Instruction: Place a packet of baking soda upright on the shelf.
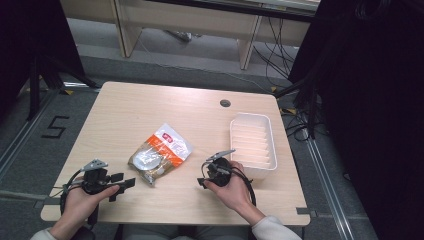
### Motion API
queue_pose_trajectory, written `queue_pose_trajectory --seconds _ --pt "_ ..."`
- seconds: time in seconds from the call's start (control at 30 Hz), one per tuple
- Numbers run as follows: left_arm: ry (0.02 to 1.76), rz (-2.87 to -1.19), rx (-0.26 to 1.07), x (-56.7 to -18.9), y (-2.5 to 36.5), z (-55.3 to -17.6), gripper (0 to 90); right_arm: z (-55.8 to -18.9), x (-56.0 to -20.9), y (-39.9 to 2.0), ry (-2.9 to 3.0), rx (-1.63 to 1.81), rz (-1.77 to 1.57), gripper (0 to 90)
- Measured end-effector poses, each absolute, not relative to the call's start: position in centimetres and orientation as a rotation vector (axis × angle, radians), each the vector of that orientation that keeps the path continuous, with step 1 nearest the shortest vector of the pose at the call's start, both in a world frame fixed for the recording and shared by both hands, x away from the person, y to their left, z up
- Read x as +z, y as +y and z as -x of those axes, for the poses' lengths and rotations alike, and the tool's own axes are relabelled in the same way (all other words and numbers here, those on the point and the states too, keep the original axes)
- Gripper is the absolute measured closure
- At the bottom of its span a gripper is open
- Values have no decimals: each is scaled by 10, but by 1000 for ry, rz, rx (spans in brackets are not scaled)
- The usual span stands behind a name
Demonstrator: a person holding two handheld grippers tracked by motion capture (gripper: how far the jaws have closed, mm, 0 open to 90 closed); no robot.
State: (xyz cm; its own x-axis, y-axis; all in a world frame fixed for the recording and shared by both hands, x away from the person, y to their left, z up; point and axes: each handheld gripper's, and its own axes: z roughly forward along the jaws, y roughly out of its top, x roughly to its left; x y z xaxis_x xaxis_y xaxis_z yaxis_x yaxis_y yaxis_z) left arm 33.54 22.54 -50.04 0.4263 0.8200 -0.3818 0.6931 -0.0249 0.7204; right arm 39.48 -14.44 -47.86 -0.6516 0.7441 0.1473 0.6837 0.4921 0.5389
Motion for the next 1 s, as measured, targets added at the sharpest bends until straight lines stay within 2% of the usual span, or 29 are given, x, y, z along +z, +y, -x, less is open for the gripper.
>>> queue_pose_trajectory --seconds 0.53,1.0 --pt "1310 -1754 167 -501 225 -335 391 -465 -453 -108 2598 889 -1273 436" --pt "1304 -1757 165 -501 225 -335 391 -504 -463 -87 2652 885 -1346 403"
